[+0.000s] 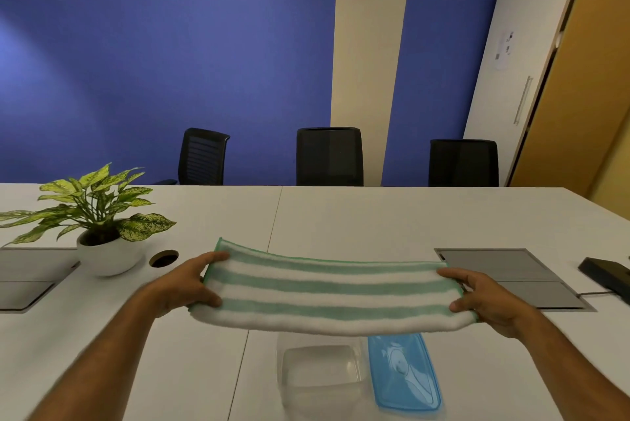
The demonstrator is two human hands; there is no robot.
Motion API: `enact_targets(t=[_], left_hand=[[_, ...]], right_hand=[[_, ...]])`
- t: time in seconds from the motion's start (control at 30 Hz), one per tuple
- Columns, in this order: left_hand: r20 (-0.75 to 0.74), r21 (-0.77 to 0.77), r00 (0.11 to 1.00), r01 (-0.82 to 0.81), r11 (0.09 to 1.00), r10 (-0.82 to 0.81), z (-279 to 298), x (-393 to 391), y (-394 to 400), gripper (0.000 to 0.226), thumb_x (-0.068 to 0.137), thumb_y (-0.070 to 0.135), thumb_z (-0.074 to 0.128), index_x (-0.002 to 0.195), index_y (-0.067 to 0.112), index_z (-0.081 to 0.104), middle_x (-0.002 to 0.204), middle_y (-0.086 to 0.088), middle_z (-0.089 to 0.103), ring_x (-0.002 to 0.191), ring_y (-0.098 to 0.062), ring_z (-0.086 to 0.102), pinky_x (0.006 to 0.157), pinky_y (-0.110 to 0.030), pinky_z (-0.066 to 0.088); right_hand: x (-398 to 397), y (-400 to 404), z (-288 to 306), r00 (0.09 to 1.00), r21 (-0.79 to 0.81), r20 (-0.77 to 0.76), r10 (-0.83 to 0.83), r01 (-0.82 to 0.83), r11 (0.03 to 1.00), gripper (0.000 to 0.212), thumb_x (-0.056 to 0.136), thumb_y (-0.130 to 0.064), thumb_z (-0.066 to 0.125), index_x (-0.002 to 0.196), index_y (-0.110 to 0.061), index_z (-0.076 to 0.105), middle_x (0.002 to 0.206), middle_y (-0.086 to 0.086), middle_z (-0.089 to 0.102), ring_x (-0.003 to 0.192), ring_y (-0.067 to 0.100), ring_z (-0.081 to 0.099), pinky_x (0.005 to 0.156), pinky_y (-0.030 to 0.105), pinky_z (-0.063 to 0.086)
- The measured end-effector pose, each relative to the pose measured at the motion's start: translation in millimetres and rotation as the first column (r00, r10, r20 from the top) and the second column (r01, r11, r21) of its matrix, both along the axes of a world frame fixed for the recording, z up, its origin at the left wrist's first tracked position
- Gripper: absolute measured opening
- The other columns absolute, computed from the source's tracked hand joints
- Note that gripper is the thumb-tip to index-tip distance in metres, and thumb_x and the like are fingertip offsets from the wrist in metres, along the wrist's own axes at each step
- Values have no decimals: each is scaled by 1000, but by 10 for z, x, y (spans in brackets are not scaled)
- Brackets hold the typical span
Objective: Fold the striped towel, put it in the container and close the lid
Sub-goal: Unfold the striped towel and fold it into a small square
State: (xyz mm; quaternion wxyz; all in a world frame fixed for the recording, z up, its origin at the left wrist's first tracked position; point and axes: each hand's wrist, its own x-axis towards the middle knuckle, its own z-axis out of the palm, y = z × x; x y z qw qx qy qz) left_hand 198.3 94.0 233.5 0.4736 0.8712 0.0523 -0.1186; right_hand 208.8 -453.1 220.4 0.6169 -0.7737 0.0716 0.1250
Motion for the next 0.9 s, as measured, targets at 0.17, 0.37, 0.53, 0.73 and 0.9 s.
enact_targets(t=[0.17,0.37,0.53,0.73,0.9], left_hand=[[-53,21,998,25,999,-24,3,-4,-25,96,68,-6,83,143,38,41,108,-7,54,89,-27,61,57,-26,55],[-62,38,998,9,999,-6,-11,-23,-11,98,71,-6,81,147,38,37,105,-15,57,88,-28,60,59,-28,55],[-71,39,997,22,999,-19,-22,-36,-44,98,72,-8,79,148,35,36,108,-10,55,90,-27,60,62,-28,55],[-30,18,1000,1,1000,0,40,50,-149,95,70,-11,75,147,31,38,101,-2,48,86,-20,55,55,-21,52],[6,-18,1000,29,999,-29,154,151,-404,90,73,-11,72,147,26,38,125,-7,49,99,-23,58,57,-21,55]], right_hand=[[-23,-47,16,1000,52,7,-31,30,998,72,77,24,51,134,-20,54,124,8,56,95,28,60,68,39,52],[-48,-98,11,998,166,-8,-57,58,984,72,77,25,44,131,-20,56,126,6,55,89,25,57,61,33,47],[-51,-96,-1,998,172,-16,-62,64,983,72,77,25,44,130,-21,56,129,6,54,88,26,56,63,35,43],[27,60,103,998,169,25,-62,57,984,75,77,25,46,140,-16,49,137,8,49,91,25,57,65,35,46],[93,322,278,994,125,108,11,-25,992,76,79,25,51,142,-17,47,150,2,39,105,23,56,75,38,53]])
